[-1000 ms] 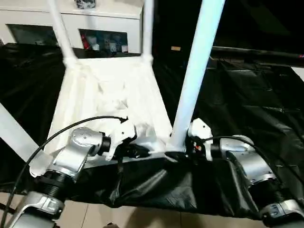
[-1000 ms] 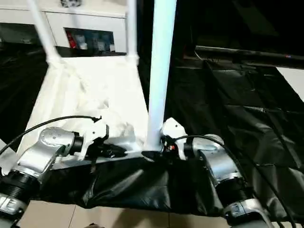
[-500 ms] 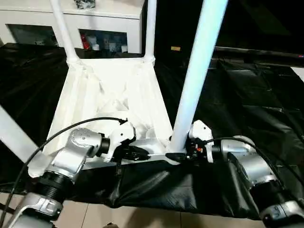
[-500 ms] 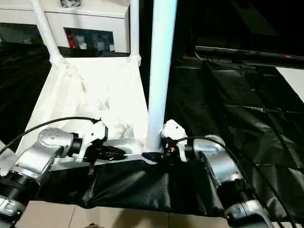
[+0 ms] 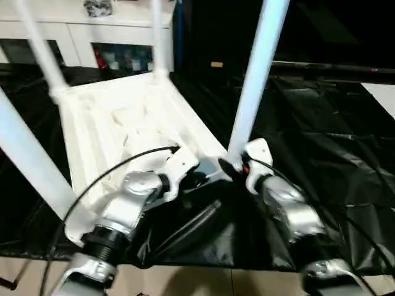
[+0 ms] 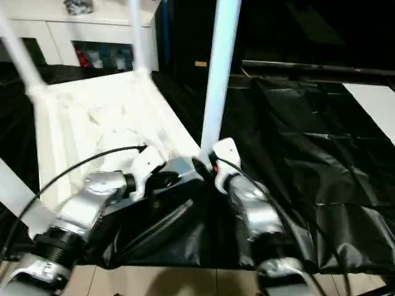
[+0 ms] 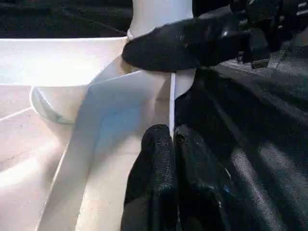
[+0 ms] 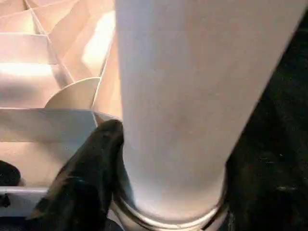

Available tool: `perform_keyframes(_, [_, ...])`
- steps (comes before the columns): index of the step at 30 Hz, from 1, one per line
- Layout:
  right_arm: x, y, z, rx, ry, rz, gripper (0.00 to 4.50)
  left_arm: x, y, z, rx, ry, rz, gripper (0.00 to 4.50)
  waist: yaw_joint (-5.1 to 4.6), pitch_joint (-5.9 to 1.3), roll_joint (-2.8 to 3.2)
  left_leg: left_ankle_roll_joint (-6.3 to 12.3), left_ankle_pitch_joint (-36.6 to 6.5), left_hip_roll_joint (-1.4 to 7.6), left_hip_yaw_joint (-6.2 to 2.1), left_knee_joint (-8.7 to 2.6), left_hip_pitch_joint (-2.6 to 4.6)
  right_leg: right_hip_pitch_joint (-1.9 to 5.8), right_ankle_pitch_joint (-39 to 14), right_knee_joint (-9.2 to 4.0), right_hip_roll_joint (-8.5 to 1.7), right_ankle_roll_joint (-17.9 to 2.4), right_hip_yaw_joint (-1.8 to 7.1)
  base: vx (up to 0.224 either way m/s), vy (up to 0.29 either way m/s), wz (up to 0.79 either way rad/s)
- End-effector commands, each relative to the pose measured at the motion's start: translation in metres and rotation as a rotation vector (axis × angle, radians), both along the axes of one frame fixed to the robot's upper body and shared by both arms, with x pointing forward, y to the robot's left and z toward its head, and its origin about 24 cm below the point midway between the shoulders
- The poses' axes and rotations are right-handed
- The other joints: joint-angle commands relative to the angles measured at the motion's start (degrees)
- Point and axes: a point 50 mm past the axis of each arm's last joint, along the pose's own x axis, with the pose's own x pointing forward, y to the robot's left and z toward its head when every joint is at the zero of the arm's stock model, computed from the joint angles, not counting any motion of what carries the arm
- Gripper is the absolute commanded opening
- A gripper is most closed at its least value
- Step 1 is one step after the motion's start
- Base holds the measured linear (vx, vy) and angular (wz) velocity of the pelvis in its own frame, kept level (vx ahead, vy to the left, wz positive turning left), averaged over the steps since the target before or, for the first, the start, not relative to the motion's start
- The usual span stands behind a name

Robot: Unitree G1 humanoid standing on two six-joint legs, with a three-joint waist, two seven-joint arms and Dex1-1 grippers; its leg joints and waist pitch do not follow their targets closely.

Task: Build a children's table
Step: Rotate leg to tighten

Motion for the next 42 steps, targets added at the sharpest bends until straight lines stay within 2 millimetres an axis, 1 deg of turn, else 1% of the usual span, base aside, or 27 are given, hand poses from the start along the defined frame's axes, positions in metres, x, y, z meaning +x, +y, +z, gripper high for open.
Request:
perform_keyframes(1, [-0.010, 0.048, 0.003, 0.078, 0.018, 0.206, 3.45, -0.010, -0.039, 0.007, -0.074, -0.026, -0.126, 0.00, 0.18, -3.10, -0.05, 0.60, -14.86, 0.81, -0.02, -4.27, 0.13, 2.30, -14.29, -4.72, -2.58, -10.01, 1.82, 0.000, 0.000, 0.00])
perform_keyframes(3, [-0.010, 0.046, 0.005, 0.076, 0.009, 0.219, 3.75, -0.010, -0.038, 0.008, -0.074, -0.034, -0.141, 0.00, 0.19, -3.11, -0.09, 0.74, -14.43, 0.79, 0.01, -4.24, 0.06, 2.37, -13.49, -4.64, -2.53, -10.16, 1.82, 0.000, 0.000, 0.00])
perform_keyframes(4, [-0.008, 0.037, 0.006, 0.020, -0.020, 0.236, 3.84, -0.011, -0.036, 0.010, -0.084, -0.039, -0.177, 0.00, 0.19, -3.11, 0.16, 0.81, -14.51, 0.78, 0.07, -4.19, 0.16, 2.33, -12.99, -4.66, -2.53, -10.48, 1.84, 0.000, 0.000, 0.00])
perform_keyframes(6, [-0.008, 0.034, 0.007, -0.002, -0.029, 0.245, 4.02, -0.012, -0.035, 0.011, -0.088, -0.040, -0.195, 0.00, 0.30, -3.13, 0.09, 1.11, -14.33, 0.82, 0.14, -4.13, 0.23, 2.34, -12.11, -4.60, -2.53, -10.96, 1.86, 0.000, 0.000, 0.00])
perform_keyframes(8, [-0.008, 0.024, 0.007, -0.024, -0.041, 0.285, 4.02, -0.014, -0.031, 0.012, -0.095, -0.036, -0.229, 0.00, 0.45, -3.18, 0.02, 1.34, -14.08, 0.82, 0.13, -4.08, 0.19, 2.53, -11.83, -4.57, -2.59, -11.13, 1.80, 0.000, 0.000, 0.00])
perform_keyframes(10, [-0.012, 0.005, 0.011, -0.037, -0.056, 0.383, 4.02, -0.017, -0.023, 0.012, -0.108, -0.021, -0.278, 0.00, 0.68, -3.19, -0.04, 2.15, -14.00, 0.93, 0.22, -3.97, 0.31, 2.46, -11.28, -4.55, -2.58, -11.46, 1.83, 0.000, 0.000, 0.00])
perform_keyframes(13, [-0.016, -0.006, 0.015, -0.032, -0.050, 0.470, 4.02, -0.019, -0.016, 0.012, -0.109, -0.006, -0.314, 0.00, 1.13, -3.17, -0.04, 2.90, -12.72, 0.99, 0.35, -3.89, 0.27, 2.53, -9.51, -4.29, -2.60, -12.15, 1.91, 0.000, 0.000, 0.00])
perform_keyframes(14, [-0.019, -0.010, 0.016, -0.028, -0.039, 0.526, 4.02, -0.020, -0.011, 0.012, -0.102, 0.005, -0.329, 0.00, 1.34, -3.16, -0.29, 3.22, -12.43, 0.96, 0.30, -3.89, 0.25, 2.78, -9.44, -4.22, -2.55, -12.16, 1.83, 0.000, 0.000, 0.00])
perform_keyframes(15, [-0.019, -0.010, 0.016, -0.028, -0.039, 0.526, 4.02, -0.020, -0.011, 0.012, -0.102, 0.005, -0.329, 0.00, 1.43, -3.19, -0.24, 3.42, -12.15, 1.01, 0.31, -3.86, 0.24, 2.72, -9.25, -4.17, -2.54, -12.19, 1.84, 0.000, 0.000, 0.00])
perform_keyframes(16, [-0.024, -0.014, 0.019, -0.027, -0.025, 0.609, 4.02, -0.020, -0.002, 0.012, -0.084, 0.023, -0.351, 0.00, 1.41, -3.12, 0.06, 3.54, -12.22, 1.01, 0.35, -3.90, 0.31, 2.55, -9.22, -4.19, -2.53, -12.45, 1.86, 0.000, 0.000, 0.00])
perform_keyframes(17, [-0.025, -0.015, 0.019, -0.028, -0.023, 0.629, 4.02, -0.020, 0.000, 0.011, -0.077, 0.027, -0.356, 0.00, 1.50, -3.12, -0.12, 3.57, -12.59, 1.01, 0.36, -3.87, 0.34, 2.61, -9.72, -4.25, -2.52, -12.42, 1.85, 0.000, 0.000, 0.00])
perform_keyframes(18, [-0.027, -0.016, 0.019, -0.028, -0.007, 0.664, 4.02, -0.020, 0.004, 0.011, -0.072, 0.039, -0.370, 0.00, 1.53, -3.07, 0.15, 3.49, -12.79, 1.03, 0.29, -3.95, 0.30, 2.57, -10.03, -4.22, -2.59, -12.45, 1.86, 0.000, 0.000, 0.00])
perform_keyframes(20, [-0.029, -0.017, 0.019, -0.033, 0.007, 0.703, 3.68, -0.020, 0.008, 0.011, -0.064, 0.051, -0.382, 0.00, 1.47, -3.07, 0.05, 3.20, -13.23, 1.05, 0.27, -4.00, 0.38, 2.54, -10.85, -4.33, -2.60, -12.50, 1.83, 0.000, 0.000, 0.00])
perform_keyframes(21, [-0.030, -0.017, 0.019, -0.037, 0.015, 0.727, 3.68, -0.020, 0.011, 0.010, -0.059, 0.060, -0.389, 0.00, 1.50, -3.09, 0.14, 3.01, -13.26, 1.06, 0.25, -4.00, 0.38, 2.54, -10.74, -4.27, -2.62, -12.78, 1.83, 0.000, 0.000, 0.00])
perform_keyframes(22, [-0.032, -0.017, 0.019, -0.038, 0.029, 0.760, 3.68, -0.020, 0.014, 0.011, -0.057, 0.071, -0.402, 0.00, 1.48, -3.10, 0.00, 2.91, -13.05, 1.07, 0.27, -4.00, 0.37, 2.56, -10.39, -4.24, -2.61, -12.93, 1.83, 0.000, 0.000, 0.00])
perform_keyframes(24, [-0.033, -0.017, 0.019, -0.044, 0.040, 0.797, 3.55, -0.019, 0.018, 0.011, -0.051, 0.083, -0.417, 0.00, 1.58, -3.13, 0.08, 2.94, -12.48, 1.05, 0.27, -3.95, 0.38, 2.59, -9.57, -4.07, -2.59, -13.24, 1.84, 0.000, 0.000, 0.00])
perform_keyframes(25, [-0.035, -0.017, 0.019, -0.047, 0.047, 0.822, 3.30, -0.019, 0.020, 0.012, -0.048, 0.090, -0.429, 0.00, 1.59, -3.17, 0.00, 3.05, -12.37, 1.02, 0.28, -3.92, 0.33, 2.66, -9.30, -4.06, -2.60, -13.33, 1.80, 0.000, 0.000, 0.00])
perform_keyframes(26, [-0.035, -0.017, 0.019, -0.047, 0.047, 0.822, 3.30, -0.019, 0.020, 0.012, -0.048, 0.090, -0.429, 0.00, 1.63, -3.18, 0.03, 3.07, -12.33, 1.01, 0.27, -3.91, 0.35, 2.68, -9.25, -4.01, -2.61, -13.39, 1.79, 0.000, 0.000, 0.00])
perform_keyframes(29, [-0.038, -0.016, 0.019, -0.053, 0.069, 0.876, 2.99, -0.019, 0.027, 0.012, -0.033, 0.126, -0.465, 0.00, 1.79, -3.21, 0.01, 3.19, -11.89, 1.07, 0.30, -3.89, 0.43, 2.67, -8.80, -3.92, -2.65, -13.73, 1.78, 0.000, 0.000, 0.00])
perform_keyframes(30, [-0.040, -0.016, 0.018, -0.059, 0.080, 0.901, 2.90, -0.019, 0.032, 0.013, -0.025, 0.137, -0.476, 0.00, 1.81, -3.17, -0.41, 3.35, -11.93, 1.00, 0.37, -3.88, 0.39, 2.66, -9.33, -3.95, -2.56, -13.59, 1.74, 0.000, 0.000, 0.00])
perform_keyframes(31, [-0.041, -0.015, 0.018, -0.061, 0.086, 0.915, 2.90, -0.018, 0.035, 0.013, -0.021, 0.142, -0.482, 0.00, 1.92, -3.19, -0.19, 3.30, -11.75, 1.09, 0.27, -3.97, 0.44, 2.68, -9.48, -3.87, -2.63, -13.50, 1.73, 0.000, 0.000, 0.00])
perform_keyframes(32, [-0.042, -0.015, 0.017, -0.068, 0.087, 0.927, 2.79, -0.017, 0.037, 0.014, -0.017, 0.136, -0.477, 0.00, 1.84, -3.05, -0.10, 2.94, -12.66, 1.15, 0.34, -4.02, 0.60, 2.43, -10.47, -4.02, -2.62, -13.44, 1.76, 0.000, 0.000, 0.00])
perform_keyframes(36, [-0.042, -0.014, 0.017, -0.068, 0.086, 0.931, 2.37, -0.016, 0.037, 0.015, -0.024, 0.134, -0.476, 0.00, 1.92, -3.00, -0.24, 2.12, -13.91, 1.20, 0.26, -4.14, 0.56, 2.48, -12.09, -4.12, -2.78, -13.17, 1.84, 0.000, 0.000, 0.00])
perform_keyframes(37, [-0.042, -0.014, 0.017, -0.068, 0.086, 0.931, 2.28, -0.016, 0.037, 0.015, -0.024, 0.134, -0.476, 0.00, 1.94, -3.00, -0.09, 1.96, -14.14, 1.20, 0.23, -4.17, 0.57, 2.48, -12.43, -4.19, -2.82, -12.98, 1.87, 0.000, 0.000, 0.00])
perform_keyframes(39, [-0.043, -0.010, 0.015, -0.057, 0.078, 0.916, 2.19, -0.015, 0.035, 0.015, -0.036, 0.117, -0.447, 0.00, 1.97, -3.10, 0.14, 1.81, -13.99, 1.17, 0.18, -4.14, 0.59, 2.51, -11.92, -4.11, -2.82, -12.95, 1.87, 0.000, 0.000, 0.00])
perform_keyframes(41, [-0.044, -0.009, 0.015, -0.052, 0.074, 0.905, 2.12, -0.014, 0.034, 0.016, -0.041, 0.108, -0.430, 0.00, 1.94, -3.10, -0.03, 1.79, -13.85, 1.15, 0.22, -4.14, 0.56, 2.52, -11.29, -4.12, -2.75, -13.04, 1.86, 0.000, 0.000, 0.00])
perform_keyframes(42, [-0.043, -0.007, 0.014, -0.043, 0.063, 0.872, 2.01, -0.013, 0.031, 0.016, -0.055, 0.095, -0.406, 0.00, 1.94, -3.09, 0.20, 1.70, -14.00, 1.14, 0.18, -4.15, 0.59, 2.49, -11.31, -4.06, -2.75, -13.10, 1.86, 0.000, 0.000, 0.00])
